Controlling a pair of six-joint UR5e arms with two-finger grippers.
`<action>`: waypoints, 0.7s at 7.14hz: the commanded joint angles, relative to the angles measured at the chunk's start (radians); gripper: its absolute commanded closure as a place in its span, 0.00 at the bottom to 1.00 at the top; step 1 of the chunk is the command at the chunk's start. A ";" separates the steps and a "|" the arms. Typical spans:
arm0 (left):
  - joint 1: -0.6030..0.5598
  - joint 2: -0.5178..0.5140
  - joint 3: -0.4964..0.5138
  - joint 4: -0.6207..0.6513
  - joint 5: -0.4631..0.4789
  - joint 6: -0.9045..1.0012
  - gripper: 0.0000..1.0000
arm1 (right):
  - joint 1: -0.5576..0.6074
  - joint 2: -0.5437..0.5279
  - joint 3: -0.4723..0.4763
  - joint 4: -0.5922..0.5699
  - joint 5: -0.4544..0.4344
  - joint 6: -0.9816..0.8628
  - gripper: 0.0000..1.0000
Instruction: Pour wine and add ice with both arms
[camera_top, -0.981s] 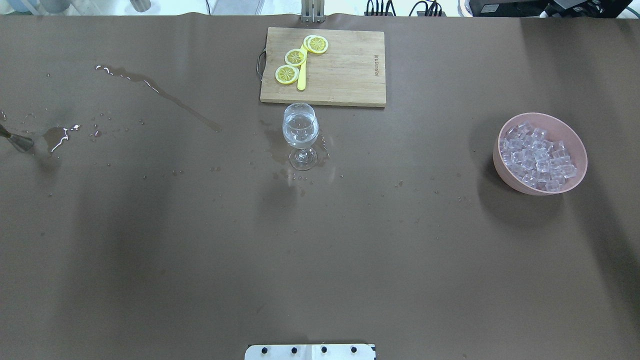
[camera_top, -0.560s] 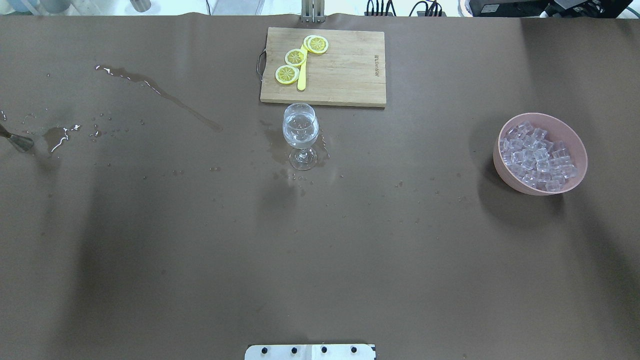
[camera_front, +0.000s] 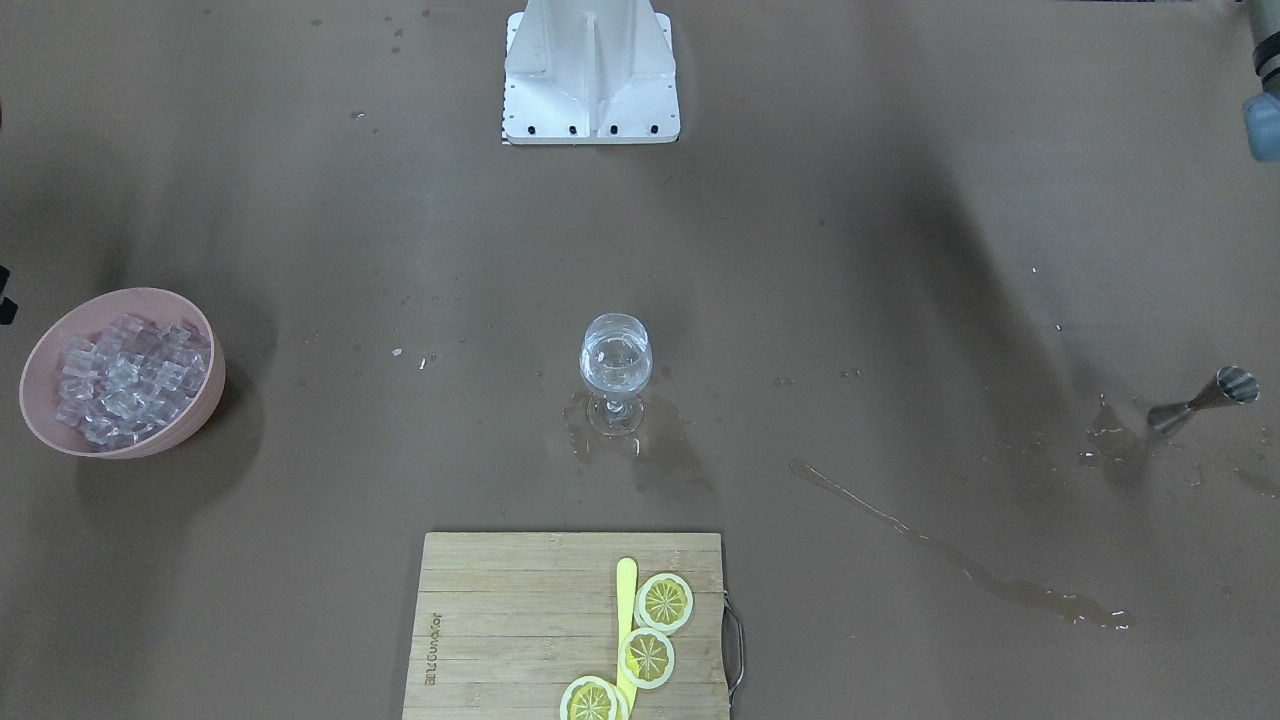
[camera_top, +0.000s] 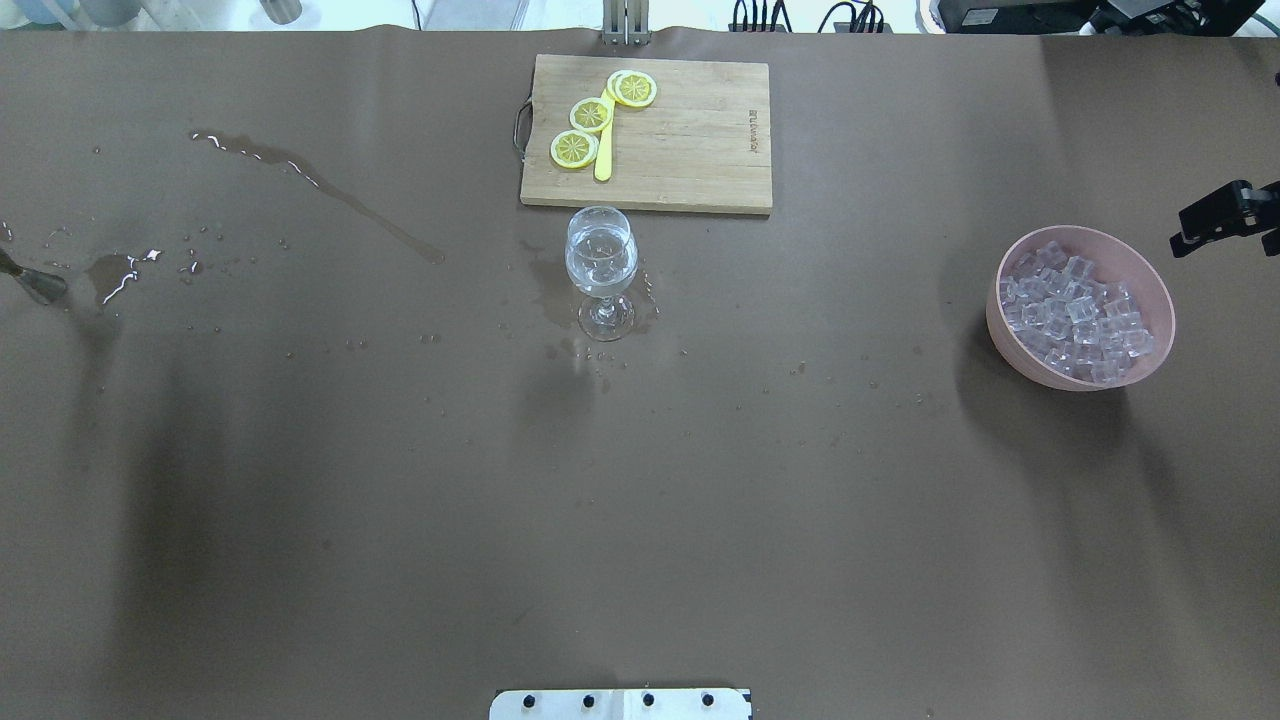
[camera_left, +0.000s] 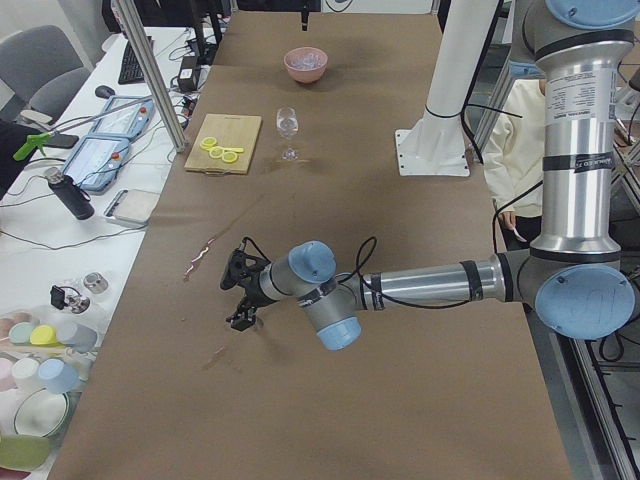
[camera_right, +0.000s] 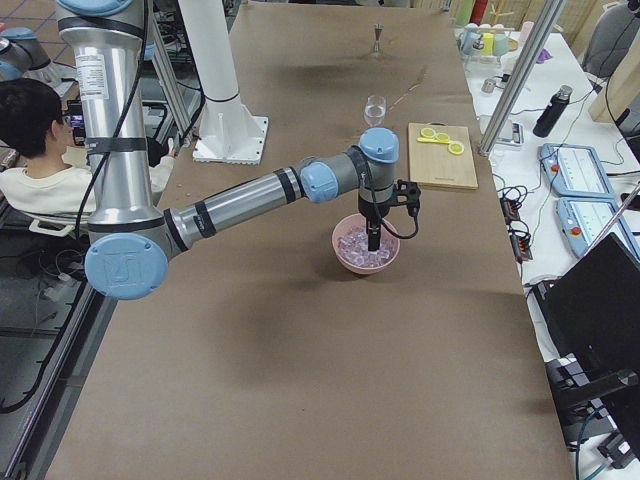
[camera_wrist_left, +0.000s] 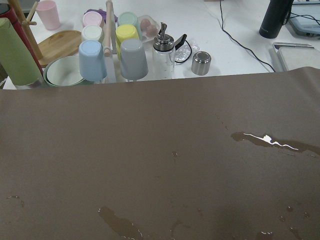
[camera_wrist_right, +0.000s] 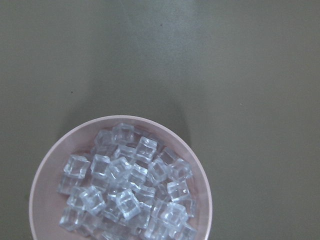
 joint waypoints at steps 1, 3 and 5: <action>0.131 0.005 0.073 -0.137 0.178 -0.074 0.02 | -0.051 0.085 -0.087 0.003 -0.024 0.040 0.02; 0.251 -0.004 0.078 -0.145 0.321 -0.110 0.02 | -0.069 0.096 -0.114 0.009 -0.039 0.057 0.01; 0.285 -0.004 0.098 -0.153 0.369 -0.107 0.02 | -0.087 0.071 -0.114 0.014 -0.050 0.063 0.01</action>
